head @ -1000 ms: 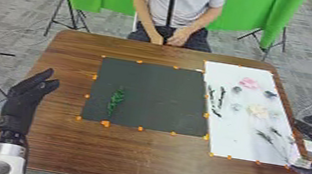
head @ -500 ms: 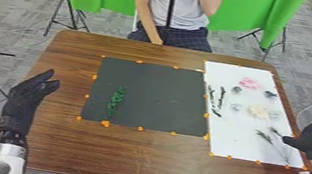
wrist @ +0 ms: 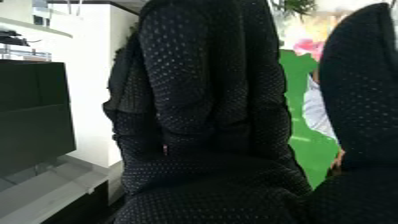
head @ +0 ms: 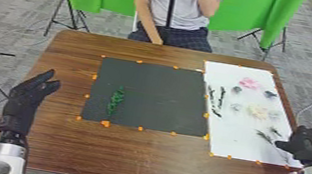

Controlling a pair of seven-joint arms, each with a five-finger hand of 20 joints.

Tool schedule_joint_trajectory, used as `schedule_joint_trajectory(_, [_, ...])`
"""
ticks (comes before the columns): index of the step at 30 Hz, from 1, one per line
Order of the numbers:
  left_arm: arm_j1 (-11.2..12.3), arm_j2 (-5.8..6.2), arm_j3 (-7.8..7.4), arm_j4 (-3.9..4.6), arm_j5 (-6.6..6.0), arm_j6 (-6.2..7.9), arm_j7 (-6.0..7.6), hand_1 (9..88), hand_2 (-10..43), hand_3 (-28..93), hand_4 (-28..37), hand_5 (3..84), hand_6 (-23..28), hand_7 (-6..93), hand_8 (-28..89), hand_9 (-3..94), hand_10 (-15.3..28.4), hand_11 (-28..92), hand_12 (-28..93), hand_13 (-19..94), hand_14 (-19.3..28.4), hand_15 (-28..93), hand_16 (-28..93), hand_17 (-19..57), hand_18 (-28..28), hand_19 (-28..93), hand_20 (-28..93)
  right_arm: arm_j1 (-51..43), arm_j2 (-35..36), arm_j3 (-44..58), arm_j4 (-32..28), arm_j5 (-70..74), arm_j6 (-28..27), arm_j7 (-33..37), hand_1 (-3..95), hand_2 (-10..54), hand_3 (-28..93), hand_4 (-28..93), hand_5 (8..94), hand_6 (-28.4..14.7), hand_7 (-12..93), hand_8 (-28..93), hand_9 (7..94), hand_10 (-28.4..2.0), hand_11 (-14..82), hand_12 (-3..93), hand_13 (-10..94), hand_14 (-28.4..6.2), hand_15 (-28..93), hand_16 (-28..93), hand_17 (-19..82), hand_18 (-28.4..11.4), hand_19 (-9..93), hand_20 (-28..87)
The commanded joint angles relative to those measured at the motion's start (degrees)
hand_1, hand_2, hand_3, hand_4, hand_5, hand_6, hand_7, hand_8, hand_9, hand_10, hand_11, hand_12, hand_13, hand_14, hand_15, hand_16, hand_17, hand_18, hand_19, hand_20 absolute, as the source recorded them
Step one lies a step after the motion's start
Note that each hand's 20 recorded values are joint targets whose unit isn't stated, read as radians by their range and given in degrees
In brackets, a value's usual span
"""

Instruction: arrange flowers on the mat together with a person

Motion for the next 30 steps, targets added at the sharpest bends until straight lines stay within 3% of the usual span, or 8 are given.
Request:
schedule_joint_trajectory(1, [0.8,0.19,0.01,-0.24,0.16,-0.12,-0.81,31.8,-3.1,68,-21.4,46.2,5.9,6.5,-6,47.6,14.8,16,9,38,16.7,10,-1,11.8,9.7,3,20,1.6,1.0,-2.5,2.2,-1.7,2.0,0.7,43.9,-9.5,61,-28,79.7,1.2,21,2,87.1,-10.4,27.9,26.1,88,-3.8,46,30,48,-18.8,80,37])
schedule_joint_trajectory(4, [0.7,0.2,0.07,-0.2,0.19,-0.12,-0.8,31.7,-3.0,68,-21.5,46.2,5.9,6.5,-6,47.6,14.9,16,9,38,16.7,10,-1,11.8,9.7,3,20,2.7,1.0,-3.8,3.0,-2.1,3.3,0.8,50.8,-9.5,51,-28,81.5,1.5,21,10,89.3,-9.6,27.5,26.1,91,-3.0,45,31,50,-18.4,82,35])
schedule_joint_trajectory(5, [0.7,0.17,0.04,-0.2,0.22,-0.16,-0.95,31.7,-3.0,68,-21.6,46.2,5.9,6.5,-6,47.6,14.8,16,9,38,16.7,10,-1,11.8,9.7,3,20,2.8,1.0,-3.9,3.1,-1.9,3.3,0.9,61.3,-9.5,26,-15,82.1,1.6,20,12,90.1,-9.3,27.5,26.3,91,-2.9,45,30,50,-18.3,83,33])
schedule_joint_trajectory(6, [0.7,0.14,0.07,-0.19,0.17,-0.17,-0.85,31.6,-3.0,68,-21.5,46.2,5.9,6.5,-6,47.6,14.9,16,9,38,16.7,10,-1,11.8,9.7,3,20,3.0,1.0,-4.3,3.2,-1.7,3.6,1.0,75.8,-9.5,-10,6,83.3,1.7,20,13,91.0,-9.1,27.4,26.4,92,-2.7,45,30,51,-18.3,84,31])
schedule_joint_trajectory(8, [0.7,0.09,0.14,-0.22,0.25,-0.2,-0.96,31.6,-3.0,68,-21.6,46.2,6.0,6.4,-6,47.6,14.8,16,9,38,16.7,11,-1,11.7,9.7,3,20,3.4,0.9,-4.8,3.6,-1.7,3.7,1.1,83.1,-9.5,-25,16,85.0,1.8,20,14,92.3,-8.4,26.6,29.0,93,-2.3,45,31,52,-18.1,85,31])
schedule_joint_trajectory(15, [1.0,-0.03,-0.11,-0.36,0.24,-0.09,-1.22,31.3,-2.9,68,-21.7,46.2,6.0,6.3,-6,47.6,14.8,16,9,38,16.7,11,-1,11.6,9.7,3,20,2.7,0.1,-3.3,2.1,1.5,6.6,2.0,87.8,-9.5,-28,27,88.3,2.8,22,14,93.7,-6.4,29.0,33.0,94,-1.5,52,28,56,-17.7,88,29])
schedule_joint_trajectory(22, [1.2,-0.15,-0.18,-0.43,0.51,-0.4,-1.79,31.2,-2.9,68,-21.7,46.2,6.0,6.3,-6,47.6,14.8,16,9,38,16.7,11,-1,11.3,9.9,3,19,3.2,-2.1,-1.1,-4.7,11.5,12.3,4.8,88.3,-9.5,-28,30,88.7,2.8,22,15,93.7,-6.2,30.5,32.1,94,-1.4,53,26,57,-17.5,88,29])
schedule_joint_trajectory(30, [0.9,0.05,-0.15,-0.25,0.63,-1.2,-2.56,30.9,-3.1,68,-21.7,46.1,6.0,6.2,-6,47.4,14.8,16,9,37,16.7,10,-1,11.0,10.0,3,19,14.2,-11.3,-13.4,-8.9,7.1,18.4,8.0,88.8,-9.5,-28,32,88.9,2.4,22,15,93.7,-6.5,32.9,30.3,94,-1.3,56,25,57,-18.0,90,28])
